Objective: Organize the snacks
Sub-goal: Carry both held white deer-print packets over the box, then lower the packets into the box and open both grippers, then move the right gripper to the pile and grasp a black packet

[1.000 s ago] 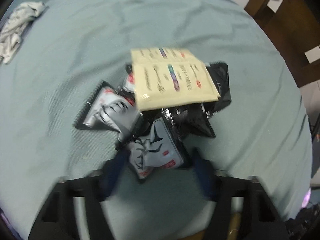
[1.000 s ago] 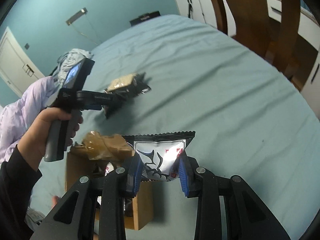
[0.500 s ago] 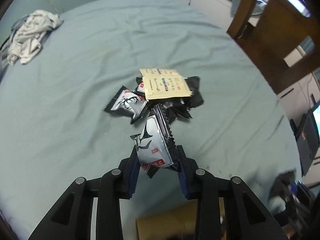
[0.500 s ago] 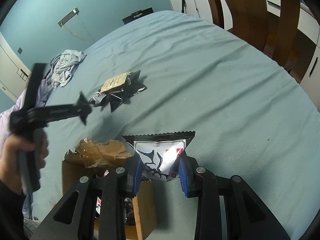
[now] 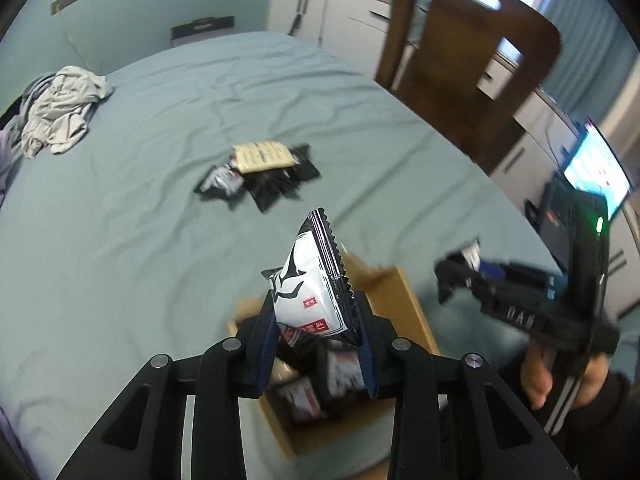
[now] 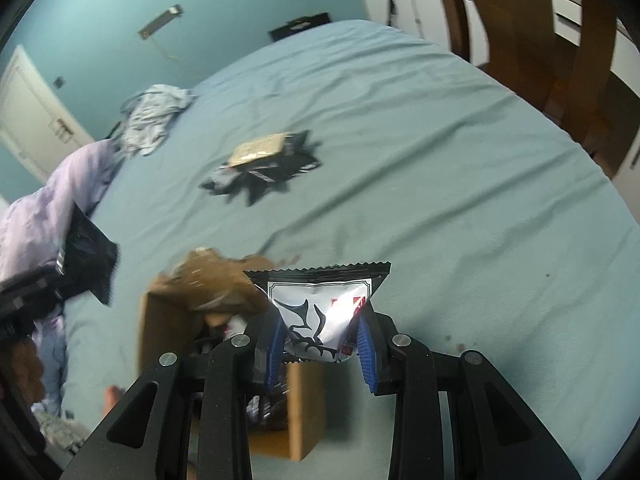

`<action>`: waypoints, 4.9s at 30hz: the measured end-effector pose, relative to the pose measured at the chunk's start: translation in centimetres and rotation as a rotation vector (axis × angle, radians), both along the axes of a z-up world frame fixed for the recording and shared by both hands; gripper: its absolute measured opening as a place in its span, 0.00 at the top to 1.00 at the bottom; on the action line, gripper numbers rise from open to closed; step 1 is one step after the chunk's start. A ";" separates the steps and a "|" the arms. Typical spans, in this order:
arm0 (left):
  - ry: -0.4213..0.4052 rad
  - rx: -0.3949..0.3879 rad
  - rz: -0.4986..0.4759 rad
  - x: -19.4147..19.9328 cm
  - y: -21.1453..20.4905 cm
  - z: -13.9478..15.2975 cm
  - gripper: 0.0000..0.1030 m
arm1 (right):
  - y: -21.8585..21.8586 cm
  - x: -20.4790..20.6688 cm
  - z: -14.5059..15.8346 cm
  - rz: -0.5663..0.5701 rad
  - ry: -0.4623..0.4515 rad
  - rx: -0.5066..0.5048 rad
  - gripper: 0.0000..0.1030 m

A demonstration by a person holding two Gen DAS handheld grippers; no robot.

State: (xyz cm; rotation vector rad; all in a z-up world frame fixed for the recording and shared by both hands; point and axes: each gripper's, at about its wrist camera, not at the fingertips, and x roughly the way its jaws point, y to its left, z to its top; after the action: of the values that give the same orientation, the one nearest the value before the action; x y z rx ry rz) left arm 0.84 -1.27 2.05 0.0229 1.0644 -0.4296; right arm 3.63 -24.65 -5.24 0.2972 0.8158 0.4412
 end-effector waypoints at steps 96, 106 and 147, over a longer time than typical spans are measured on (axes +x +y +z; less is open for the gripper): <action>-0.060 0.225 0.150 -1.1 -0.8 -3.2 0.20 | -0.1 -3.0 1.1 -0.030 -0.023 -0.007 0.33; -0.092 0.257 0.118 -0.9 -1.8 -2.8 0.19 | 0.0 -0.4 2.0 -0.010 -0.031 -0.051 0.33; 0.033 0.140 0.134 2.7 -0.9 -4.5 0.19 | 10.4 25.7 -3.3 0.108 0.079 -0.212 0.34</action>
State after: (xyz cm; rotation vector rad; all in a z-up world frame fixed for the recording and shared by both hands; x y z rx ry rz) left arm 3.56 -2.22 -2.49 0.0686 1.1201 -0.2342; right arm 29.37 -14.30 -8.55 0.0740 0.9503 0.4416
